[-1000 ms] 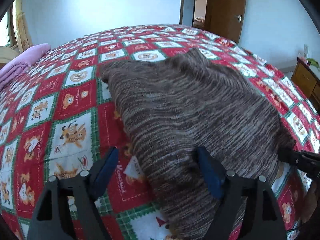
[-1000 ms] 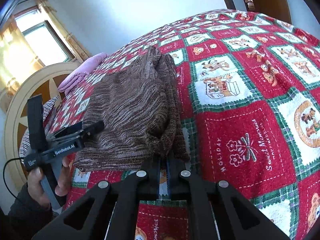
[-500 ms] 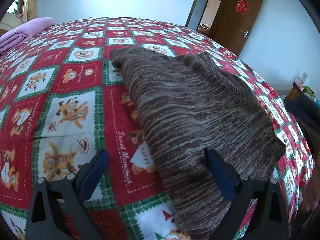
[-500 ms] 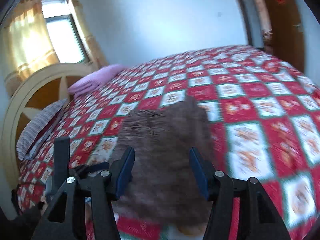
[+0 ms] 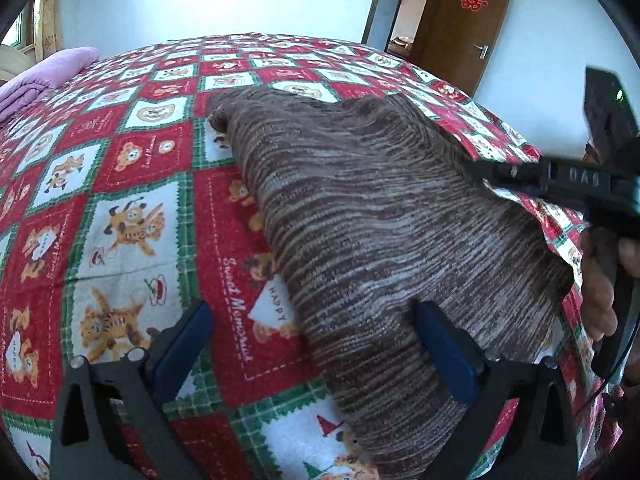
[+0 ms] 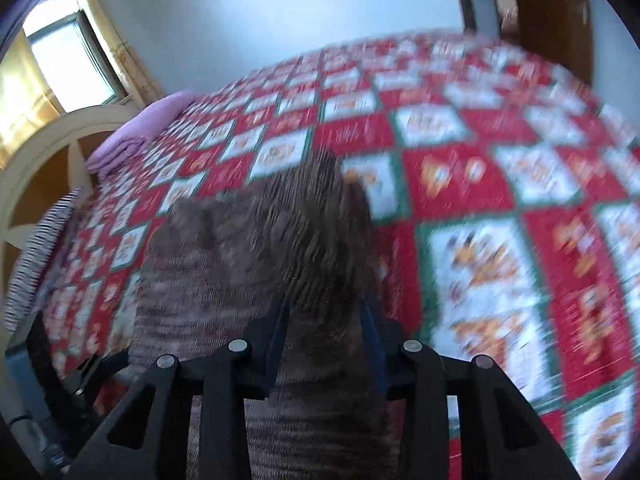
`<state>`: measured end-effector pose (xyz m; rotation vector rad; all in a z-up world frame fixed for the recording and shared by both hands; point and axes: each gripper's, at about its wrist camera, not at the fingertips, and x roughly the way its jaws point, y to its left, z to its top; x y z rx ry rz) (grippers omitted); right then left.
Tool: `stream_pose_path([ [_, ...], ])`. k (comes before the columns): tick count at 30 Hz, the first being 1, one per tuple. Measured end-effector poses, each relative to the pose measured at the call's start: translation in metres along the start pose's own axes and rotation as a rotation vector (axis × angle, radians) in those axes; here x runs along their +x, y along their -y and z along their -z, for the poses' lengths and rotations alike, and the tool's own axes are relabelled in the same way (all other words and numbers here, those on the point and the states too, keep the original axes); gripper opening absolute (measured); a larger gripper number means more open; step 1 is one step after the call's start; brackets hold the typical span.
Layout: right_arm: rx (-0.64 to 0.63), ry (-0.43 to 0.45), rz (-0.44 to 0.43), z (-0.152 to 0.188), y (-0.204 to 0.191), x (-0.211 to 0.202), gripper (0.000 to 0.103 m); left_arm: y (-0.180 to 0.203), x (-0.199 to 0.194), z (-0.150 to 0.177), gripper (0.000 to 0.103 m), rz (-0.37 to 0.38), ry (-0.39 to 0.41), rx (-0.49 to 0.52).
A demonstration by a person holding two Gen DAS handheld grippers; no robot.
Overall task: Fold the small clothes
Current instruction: 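Press the folded sweater flat with the right tool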
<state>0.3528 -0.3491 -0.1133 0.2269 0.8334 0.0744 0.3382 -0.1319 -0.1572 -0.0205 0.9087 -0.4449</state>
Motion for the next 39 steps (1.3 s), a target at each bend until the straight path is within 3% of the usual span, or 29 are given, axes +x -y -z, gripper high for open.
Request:
stream_pose_path([
  [2, -0.043, 0.046, -0.004, -0.009, -0.018, -0.005, 0.038, -0.001, 0.0, -0.001, 0.103, 0.008, 0.001, -0.005],
  [7, -0.1, -0.012, -0.055, -0.035, -0.054, 0.025, 0.038, -0.001, 0.0, -0.001, 0.103, 0.016, 0.001, -0.006],
  [10, 0.029, -0.064, -0.08, -0.052, -0.034, 0.054, 0.038, 0.0, 0.001, 0.0, 0.103, 0.011, -0.003, 0.0],
  [12, 0.097, -0.111, -0.011, -0.055, -0.012, 0.079, 0.036, 0.0, 0.001, 0.0, 0.103, 0.015, -0.004, 0.0],
  [16, 0.138, -0.069, -0.037, -0.056, 0.005, 0.078, 0.036, 0.001, 0.001, 0.0, 0.103, 0.015, -0.006, 0.003],
  [19, 0.054, -0.048, 0.037, -0.054, -0.015, 0.068, 0.038, 0.002, 0.001, 0.0, 0.103, 0.007, -0.005, 0.008],
  [23, -0.123, -0.034, -0.032, -0.049, -0.073, 0.055, 0.038, 0.0, -0.003, 0.004, 0.103, 0.005, -0.003, -0.008],
  [26, -0.308, -0.09, -0.101, -0.036, -0.12, 0.065, 0.038, -0.002, -0.004, 0.005, 0.103, 0.013, 0.0, -0.02],
  [28, -0.371, -0.16, -0.058, -0.023, -0.135, 0.088, 0.038, -0.004, -0.005, 0.005, 0.103, 0.023, 0.004, -0.029],
  [30, -0.353, -0.138, -0.074, -0.019, -0.131, 0.096, 0.038, -0.008, -0.006, 0.005, 0.103, 0.044, 0.011, -0.047],
  [33, -0.258, -0.141, -0.165, -0.026, -0.109, 0.084, 0.039, -0.015, -0.01, 0.005, 0.103, 0.083, 0.034, -0.087],
  [36, -0.211, -0.04, -0.169, -0.031, -0.078, 0.055, 0.051, -0.022, -0.014, 0.004, 0.103, 0.121, 0.064, -0.131],
  [39, -0.131, 0.05, -0.159, -0.038, -0.03, 0.025, 0.052, -0.018, -0.014, 0.004, 0.103, 0.129, 0.069, -0.118],
])
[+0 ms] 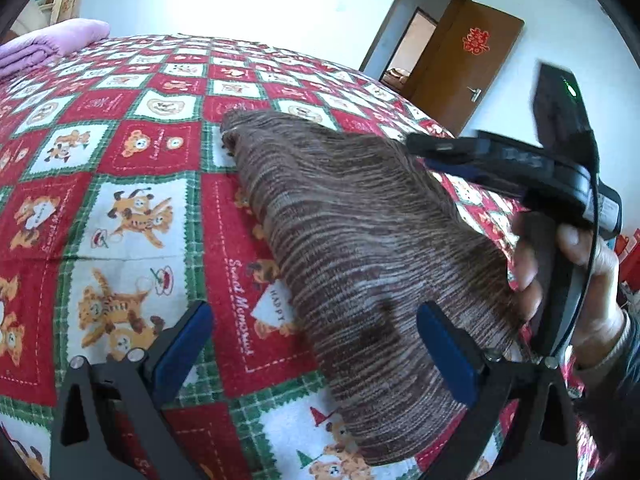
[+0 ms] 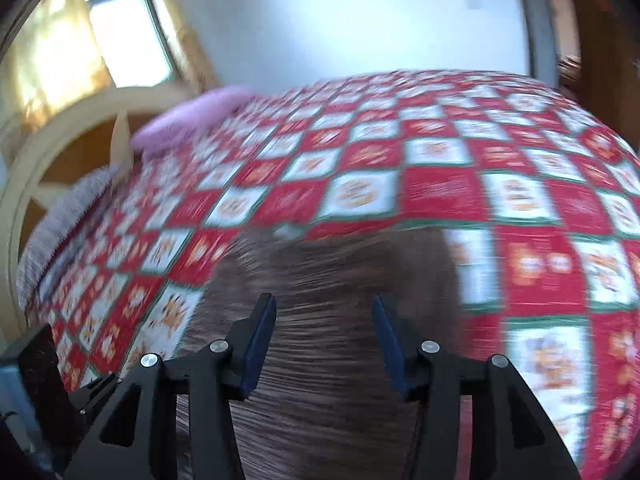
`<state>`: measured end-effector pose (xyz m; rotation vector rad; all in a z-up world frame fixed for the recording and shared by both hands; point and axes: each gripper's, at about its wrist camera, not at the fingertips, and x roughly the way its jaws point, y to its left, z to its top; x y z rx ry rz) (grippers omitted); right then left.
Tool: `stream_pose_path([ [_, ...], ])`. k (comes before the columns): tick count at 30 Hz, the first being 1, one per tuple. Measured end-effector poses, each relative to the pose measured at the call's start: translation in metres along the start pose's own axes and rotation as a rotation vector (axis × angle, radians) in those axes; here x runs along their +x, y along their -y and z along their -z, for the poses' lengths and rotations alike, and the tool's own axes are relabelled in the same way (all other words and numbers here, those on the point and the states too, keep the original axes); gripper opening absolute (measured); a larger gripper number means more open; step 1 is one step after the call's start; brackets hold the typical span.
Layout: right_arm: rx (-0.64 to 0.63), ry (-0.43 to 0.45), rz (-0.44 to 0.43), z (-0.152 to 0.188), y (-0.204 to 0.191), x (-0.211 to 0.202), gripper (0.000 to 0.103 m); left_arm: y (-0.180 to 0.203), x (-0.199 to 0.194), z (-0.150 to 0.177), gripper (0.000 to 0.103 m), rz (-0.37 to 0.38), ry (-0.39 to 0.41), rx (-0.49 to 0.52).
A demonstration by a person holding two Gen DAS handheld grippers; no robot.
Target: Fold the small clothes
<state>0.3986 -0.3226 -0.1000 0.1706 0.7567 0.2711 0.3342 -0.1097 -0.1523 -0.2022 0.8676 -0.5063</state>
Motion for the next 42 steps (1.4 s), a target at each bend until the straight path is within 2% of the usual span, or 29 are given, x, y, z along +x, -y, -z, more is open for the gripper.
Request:
stream_pose_path([
  [4, 0.181, 0.03, 0.002, 0.006, 0.07, -0.023, 0.052, 0.008, 0.003, 0.001, 0.103, -0.007, -0.013, 0.041],
  [6, 0.245, 0.014, 0.006, 0.013, 0.093, -0.022, 0.052, 0.006, 0.009, 0.0, 0.103, 0.004, -0.039, 0.036],
  [9, 0.314, -0.026, -0.067, 0.022, 0.111, -0.009, 0.052, 0.004, 0.009, -0.001, 0.103, 0.018, -0.038, 0.024],
  [13, 0.3, -0.045, -0.176, 0.022, 0.101, 0.008, 0.052, 0.005, 0.01, -0.001, 0.103, 0.015, -0.036, 0.028],
  [18, 0.267, -0.129, -0.205, 0.014, 0.096, 0.035, 0.052, 0.01, 0.015, -0.001, 0.103, -0.005, -0.046, 0.051],
  [28, 0.277, -0.143, -0.326, 0.019, 0.098, 0.049, 0.052, 0.018, 0.019, 0.002, 0.103, -0.049, -0.064, 0.098],
  [31, 0.292, -0.137, -0.338, 0.021, 0.1, 0.049, 0.048, 0.019, 0.019, 0.002, 0.102, -0.055, -0.064, 0.108],
  [33, 0.309, -0.135, -0.334, 0.023, 0.103, 0.049, 0.038, 0.021, 0.019, 0.002, 0.098, -0.055, -0.063, 0.115],
  [35, 0.32, -0.139, -0.334, 0.024, 0.104, 0.05, 0.034, 0.024, 0.019, 0.003, 0.09, -0.05, -0.063, 0.132],
  [42, 0.306, -0.134, -0.312, 0.026, 0.103, 0.049, 0.031, 0.03, 0.018, 0.005, 0.074, -0.025, -0.066, 0.159],
])
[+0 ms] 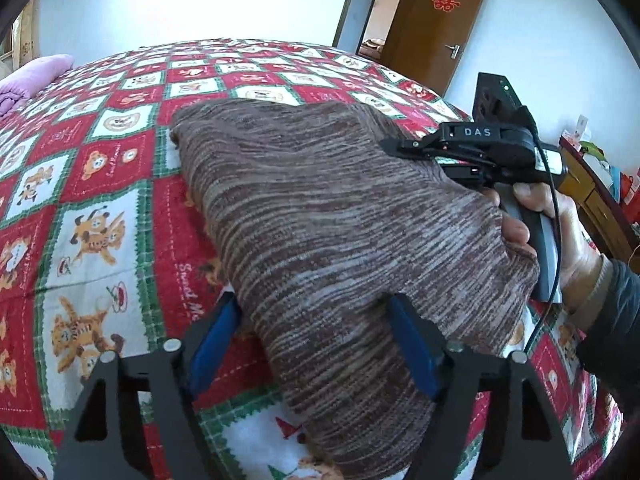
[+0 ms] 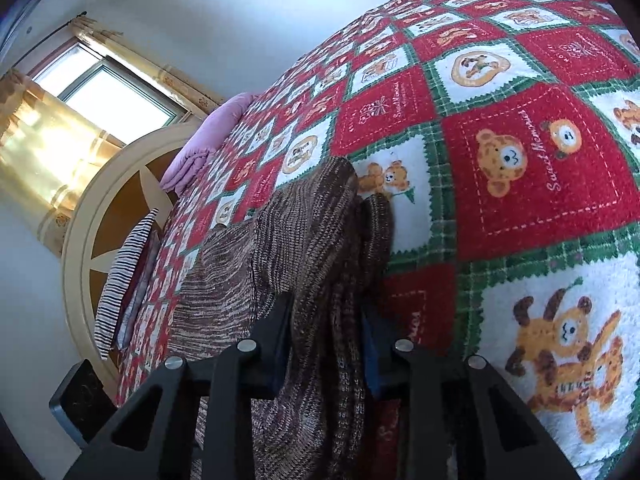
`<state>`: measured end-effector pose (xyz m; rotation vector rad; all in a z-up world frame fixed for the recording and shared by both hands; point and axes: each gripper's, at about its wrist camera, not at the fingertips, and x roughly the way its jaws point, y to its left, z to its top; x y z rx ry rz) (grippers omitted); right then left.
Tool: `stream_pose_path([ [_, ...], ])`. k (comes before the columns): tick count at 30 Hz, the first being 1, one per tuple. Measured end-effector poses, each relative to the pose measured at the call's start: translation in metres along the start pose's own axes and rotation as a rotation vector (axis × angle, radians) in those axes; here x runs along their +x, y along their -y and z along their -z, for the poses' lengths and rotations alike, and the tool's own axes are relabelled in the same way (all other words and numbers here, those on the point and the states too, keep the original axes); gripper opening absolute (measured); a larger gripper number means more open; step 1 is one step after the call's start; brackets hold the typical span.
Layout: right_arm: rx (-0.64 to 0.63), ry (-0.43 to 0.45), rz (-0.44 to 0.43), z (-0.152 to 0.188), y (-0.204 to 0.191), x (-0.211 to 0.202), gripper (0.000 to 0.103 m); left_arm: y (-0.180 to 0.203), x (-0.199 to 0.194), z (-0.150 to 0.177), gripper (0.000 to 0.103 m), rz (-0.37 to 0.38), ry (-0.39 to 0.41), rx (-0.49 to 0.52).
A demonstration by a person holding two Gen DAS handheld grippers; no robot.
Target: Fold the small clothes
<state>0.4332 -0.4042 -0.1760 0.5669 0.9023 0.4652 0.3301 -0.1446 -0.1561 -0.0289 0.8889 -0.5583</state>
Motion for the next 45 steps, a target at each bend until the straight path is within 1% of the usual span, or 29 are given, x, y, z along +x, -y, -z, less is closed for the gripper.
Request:
stream_pose_path([
  [1, -0.002, -0.001, 0.005, 0.0, 0.0, 0.001, 0.031, 0.001, 0.0, 0.0, 0.071, 0.007, 0.0, 0.005],
  [3, -0.013, 0.0, 0.019, 0.0, -0.002, 0.002, 0.03, 0.003, 0.002, -0.001, 0.07, 0.002, -0.005, 0.011],
  [7, -0.02, 0.004, 0.023, 0.0, -0.003, 0.001, 0.029, 0.008, 0.001, -0.003, 0.062, -0.032, -0.006, 0.03],
  [8, -0.021, 0.007, 0.02, 0.001, -0.002, 0.0, 0.028, 0.009, 0.001, -0.003, 0.058, -0.039, -0.007, 0.035],
  [12, -0.027, 0.028, 0.003, 0.004, -0.001, -0.004, 0.026, 0.012, -0.001, -0.004, 0.048, -0.066, -0.01, 0.029],
  [14, -0.032, 0.033, -0.005, 0.005, -0.001, -0.005, 0.026, 0.013, -0.002, -0.005, 0.04, -0.075, -0.001, 0.031],
  [17, -0.036, 0.035, -0.001, 0.005, -0.001, -0.006, 0.025, 0.015, -0.003, -0.005, 0.035, -0.087, 0.002, 0.039],
  [18, -0.037, 0.036, 0.003, 0.004, -0.002, -0.006, 0.025, 0.015, -0.004, -0.006, 0.033, -0.091, 0.001, 0.043],
  [20, -0.05, 0.046, 0.028, 0.005, -0.005, -0.007, 0.024, 0.016, -0.006, -0.008, 0.025, -0.096, -0.003, 0.048],
  [22, -0.079, 0.06, 0.063, 0.007, -0.012, -0.009, 0.023, 0.018, -0.009, -0.011, 0.021, -0.105, -0.008, 0.057],
  [23, -0.095, 0.065, 0.076, 0.007, -0.017, -0.011, 0.023, 0.019, -0.011, -0.013, 0.02, -0.107, -0.011, 0.064],
  [25, -0.08, 0.077, 0.078, 0.007, -0.02, -0.015, 0.022, 0.02, -0.013, -0.015, 0.019, -0.112, -0.016, 0.074],
  [31, -0.034, 0.118, 0.04, 0.013, -0.04, -0.029, 0.022, 0.017, -0.029, -0.02, 0.017, -0.107, -0.01, 0.078],
  [34, -0.059, 0.123, 0.043, 0.019, -0.059, -0.031, 0.022, 0.018, -0.039, -0.019, 0.017, -0.099, -0.003, 0.08],
  [39, -0.095, 0.132, 0.038, 0.03, -0.086, -0.037, 0.021, 0.016, -0.064, -0.016, 0.017, -0.109, 0.026, 0.089],
  [45, -0.106, 0.132, -0.004, 0.047, -0.113, -0.038, 0.021, 0.009, -0.097, -0.003, 0.016, -0.113, 0.061, 0.079],
])
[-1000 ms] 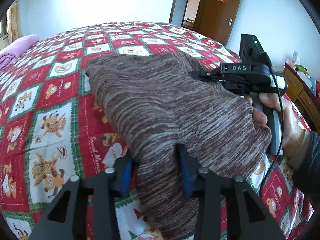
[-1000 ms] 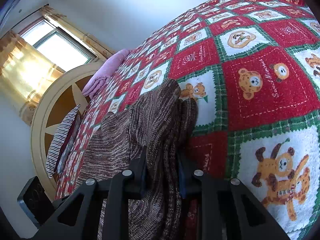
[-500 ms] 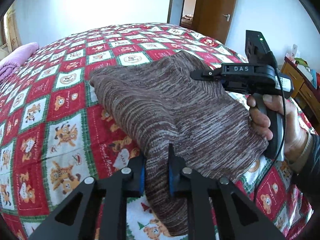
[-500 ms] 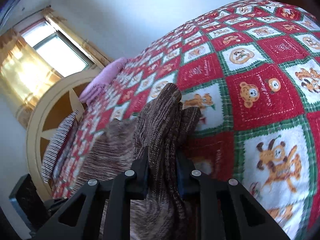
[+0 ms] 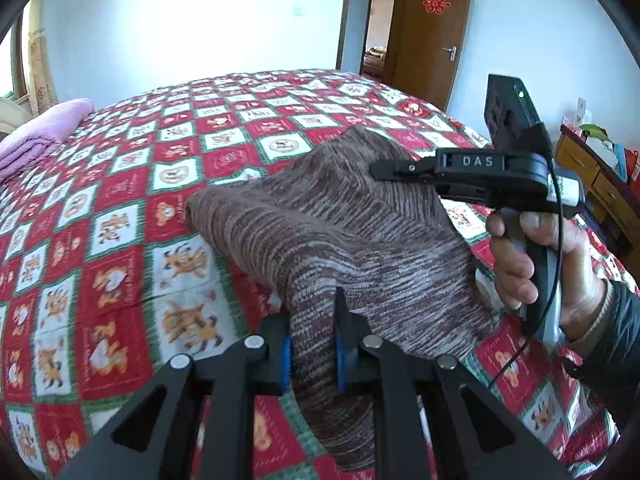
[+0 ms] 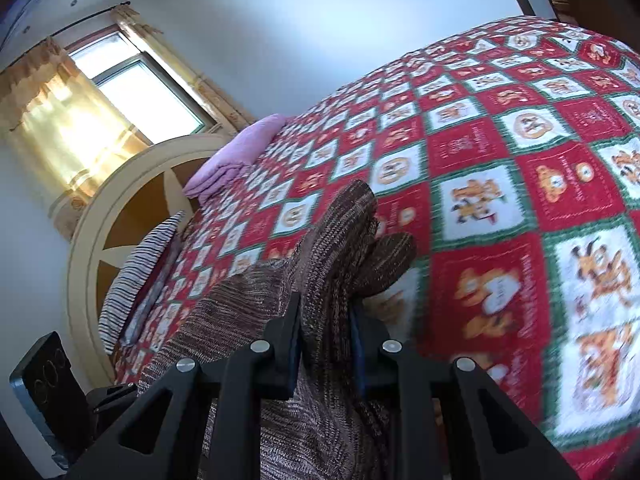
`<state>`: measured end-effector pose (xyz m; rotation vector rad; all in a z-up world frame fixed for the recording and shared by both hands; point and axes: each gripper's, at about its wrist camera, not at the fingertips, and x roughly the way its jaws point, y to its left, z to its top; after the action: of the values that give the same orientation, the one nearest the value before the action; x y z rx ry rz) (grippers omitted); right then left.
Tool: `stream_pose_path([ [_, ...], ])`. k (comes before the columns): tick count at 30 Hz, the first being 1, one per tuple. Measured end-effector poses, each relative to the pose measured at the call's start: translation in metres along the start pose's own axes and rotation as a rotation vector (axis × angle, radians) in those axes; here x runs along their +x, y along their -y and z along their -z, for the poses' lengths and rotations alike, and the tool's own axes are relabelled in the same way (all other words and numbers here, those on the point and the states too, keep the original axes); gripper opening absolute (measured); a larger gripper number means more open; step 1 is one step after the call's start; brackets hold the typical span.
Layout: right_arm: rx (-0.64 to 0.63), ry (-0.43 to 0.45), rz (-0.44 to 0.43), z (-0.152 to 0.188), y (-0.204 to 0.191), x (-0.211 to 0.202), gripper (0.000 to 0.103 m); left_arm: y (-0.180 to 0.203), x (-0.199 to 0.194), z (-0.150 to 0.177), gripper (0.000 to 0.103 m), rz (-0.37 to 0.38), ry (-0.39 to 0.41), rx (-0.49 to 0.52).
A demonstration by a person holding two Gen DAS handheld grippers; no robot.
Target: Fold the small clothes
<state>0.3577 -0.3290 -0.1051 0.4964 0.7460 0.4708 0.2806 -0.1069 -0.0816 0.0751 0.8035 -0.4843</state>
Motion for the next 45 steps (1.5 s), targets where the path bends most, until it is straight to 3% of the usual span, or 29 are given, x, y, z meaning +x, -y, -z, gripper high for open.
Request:
stream_pose_path([
  [9, -0.019, -0.018, -0.067, 0.024, -0.048, 0.014, 0.016, -0.028, -0.039, 0.027, 0.016, -0.03, 0.012, -0.046],
  [23, -0.073, -0.117, -0.121, 0.049, -0.101, 0.054, 0.014, -0.075, -0.083, 0.068, 0.016, -0.082, 0.031, -0.119],
  [45, -0.202, -0.23, -0.27, 0.07, -0.23, 0.136, 0.014, -0.145, -0.161, 0.116, 0.016, -0.235, 0.106, -0.233],
])
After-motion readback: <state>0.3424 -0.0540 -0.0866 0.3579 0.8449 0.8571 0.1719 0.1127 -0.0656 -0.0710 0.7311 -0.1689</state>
